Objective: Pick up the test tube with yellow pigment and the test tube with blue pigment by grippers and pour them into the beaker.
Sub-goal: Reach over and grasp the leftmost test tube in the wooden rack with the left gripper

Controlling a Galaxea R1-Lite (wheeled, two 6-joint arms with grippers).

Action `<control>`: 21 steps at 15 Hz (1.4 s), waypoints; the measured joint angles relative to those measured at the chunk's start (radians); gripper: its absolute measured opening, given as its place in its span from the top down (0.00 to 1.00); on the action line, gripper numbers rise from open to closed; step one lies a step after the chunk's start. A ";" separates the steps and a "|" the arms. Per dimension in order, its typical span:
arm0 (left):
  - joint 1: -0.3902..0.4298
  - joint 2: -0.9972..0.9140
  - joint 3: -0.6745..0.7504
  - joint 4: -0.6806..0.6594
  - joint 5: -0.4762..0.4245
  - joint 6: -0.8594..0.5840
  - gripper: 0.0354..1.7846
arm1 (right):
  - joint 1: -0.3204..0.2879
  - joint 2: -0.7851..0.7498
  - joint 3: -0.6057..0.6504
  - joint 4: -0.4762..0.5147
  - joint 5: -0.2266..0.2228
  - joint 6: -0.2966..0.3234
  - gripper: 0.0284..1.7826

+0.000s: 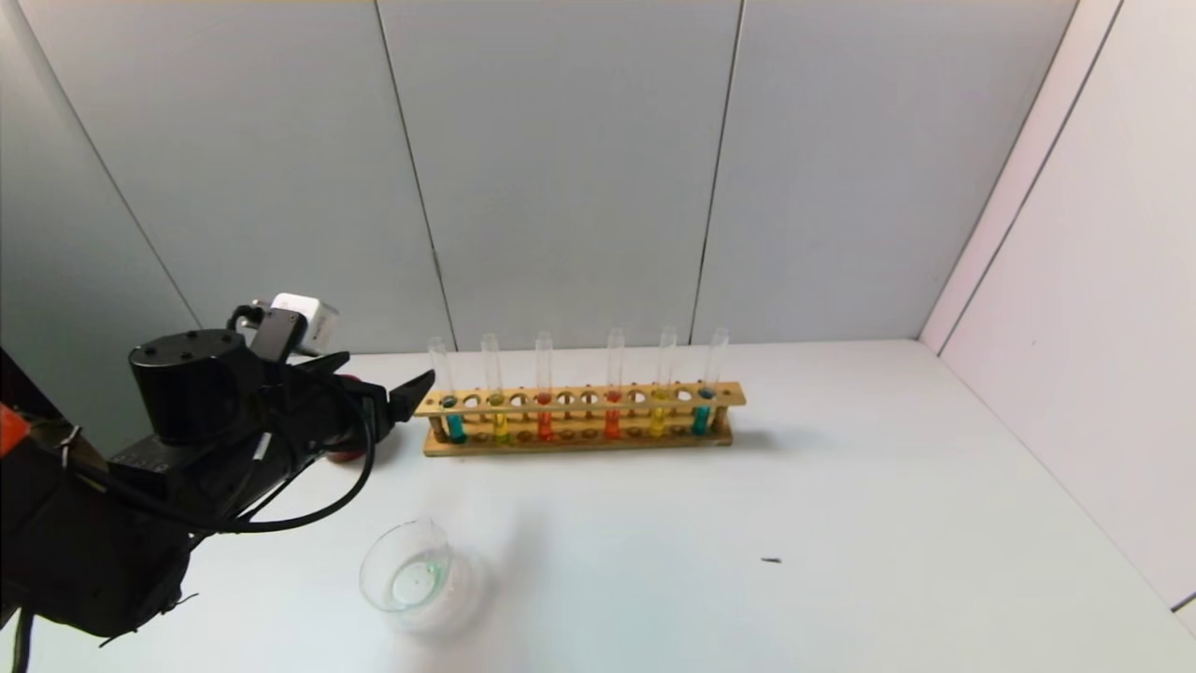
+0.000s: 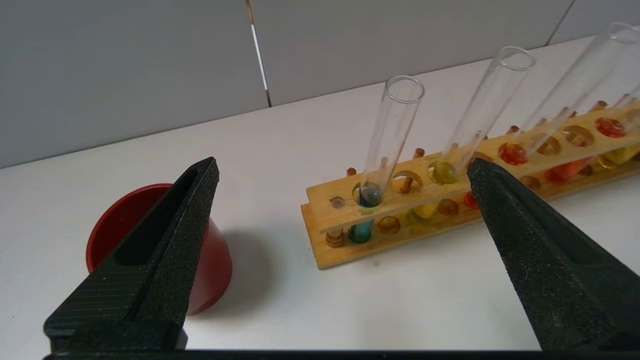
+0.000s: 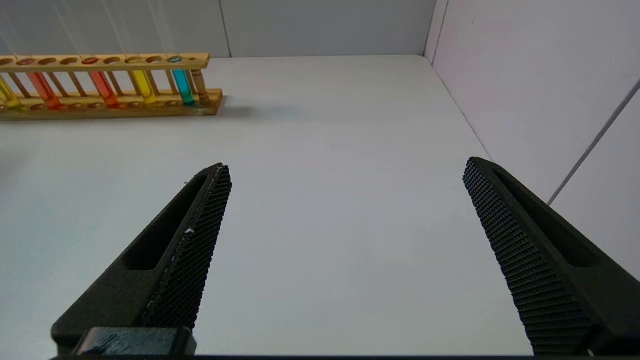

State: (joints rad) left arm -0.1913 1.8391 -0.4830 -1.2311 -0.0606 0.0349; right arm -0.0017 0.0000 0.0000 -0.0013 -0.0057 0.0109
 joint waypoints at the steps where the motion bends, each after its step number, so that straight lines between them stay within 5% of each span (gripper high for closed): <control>1: -0.010 0.045 -0.007 -0.044 0.026 0.001 0.02 | 0.000 0.000 0.000 0.000 0.000 0.000 0.05; 21: -0.060 0.269 -0.199 -0.094 0.062 0.002 0.02 | 0.000 0.000 0.000 0.000 0.000 0.000 0.05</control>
State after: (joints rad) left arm -0.2515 2.1081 -0.6821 -1.3253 0.0017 0.0370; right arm -0.0017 0.0000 0.0000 -0.0013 -0.0057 0.0109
